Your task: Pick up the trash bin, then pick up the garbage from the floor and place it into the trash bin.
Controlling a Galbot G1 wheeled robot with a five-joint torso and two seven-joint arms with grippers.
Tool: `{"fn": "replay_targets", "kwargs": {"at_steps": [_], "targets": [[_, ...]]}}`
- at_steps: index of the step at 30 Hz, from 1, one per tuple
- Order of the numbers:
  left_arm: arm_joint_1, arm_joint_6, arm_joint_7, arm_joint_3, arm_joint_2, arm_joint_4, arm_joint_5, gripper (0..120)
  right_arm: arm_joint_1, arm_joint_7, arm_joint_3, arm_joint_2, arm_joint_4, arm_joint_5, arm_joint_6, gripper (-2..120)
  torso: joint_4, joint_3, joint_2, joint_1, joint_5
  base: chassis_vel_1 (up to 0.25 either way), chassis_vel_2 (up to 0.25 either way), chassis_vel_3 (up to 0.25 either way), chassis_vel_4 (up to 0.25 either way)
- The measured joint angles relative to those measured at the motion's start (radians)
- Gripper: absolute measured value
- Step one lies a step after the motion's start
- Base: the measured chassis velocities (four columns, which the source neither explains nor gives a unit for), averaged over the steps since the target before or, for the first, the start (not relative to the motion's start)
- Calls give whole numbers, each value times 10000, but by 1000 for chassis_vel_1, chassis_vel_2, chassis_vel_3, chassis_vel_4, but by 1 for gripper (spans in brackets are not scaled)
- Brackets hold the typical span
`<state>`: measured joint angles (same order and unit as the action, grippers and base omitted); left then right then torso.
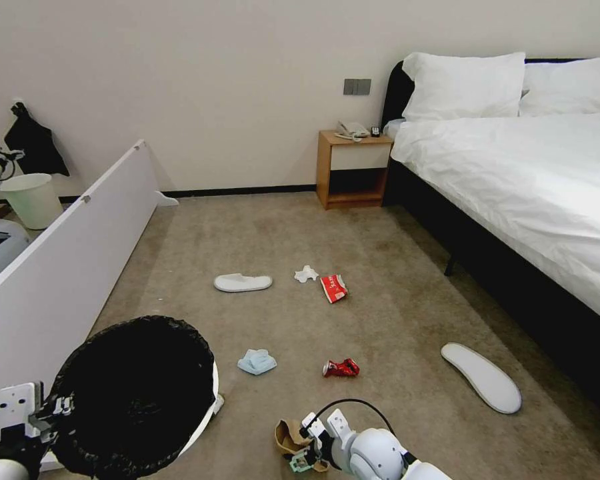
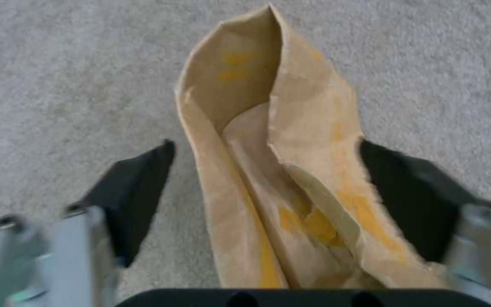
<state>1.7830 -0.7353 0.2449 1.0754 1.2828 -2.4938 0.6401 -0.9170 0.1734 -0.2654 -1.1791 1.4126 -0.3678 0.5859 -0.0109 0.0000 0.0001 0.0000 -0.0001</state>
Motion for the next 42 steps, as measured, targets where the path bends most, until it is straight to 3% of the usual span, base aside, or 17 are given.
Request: {"fn": "replay_targets", "kwargs": {"at_steps": [5, 8, 13, 22, 37, 42], "targets": [[-18, 0, 0, -9, -9, -1, 0, 3, -3, 20, 36, 80, -53, -52, 33, 59, 0, 0, 0, 0, 0, 0, 0, 0, 0], [-18, 0, 0, -13, -6, -1, 0, 3, -17, 32, 50, 101, -73, -52, 49, 54, 0, 0, -1, 0, 0, 0, 0, 0, 0], [-9, 0, 0, -16, -7, -1, 0, 3, -105, 77, 103, 226, -79, -62, 81, 28, -1, 0, -1, 0, 0, 0, 0, 0, 0], [-28, 0, 1, -37, -45, 14, 12, 3, -238, 107, 167, 336, -31, -89, 115, 0, 0, 0, -1, -1, 1, 0, 0, 0, 0], [-102, 1, -4, -112, -92, 64, 37, 3, -269, 190, 395, 439, 109, -345, -160, 0, 0, 0, 0, 0, 1, 0, 0, 0, 0], [-230, 0, -5, -459, -289, 157, 13, 3, -585, 406, 1650, 629, 839, -532, -1697, 0, 2, 0, -1, 0, 2, 0, 0, 0, 0]]}}
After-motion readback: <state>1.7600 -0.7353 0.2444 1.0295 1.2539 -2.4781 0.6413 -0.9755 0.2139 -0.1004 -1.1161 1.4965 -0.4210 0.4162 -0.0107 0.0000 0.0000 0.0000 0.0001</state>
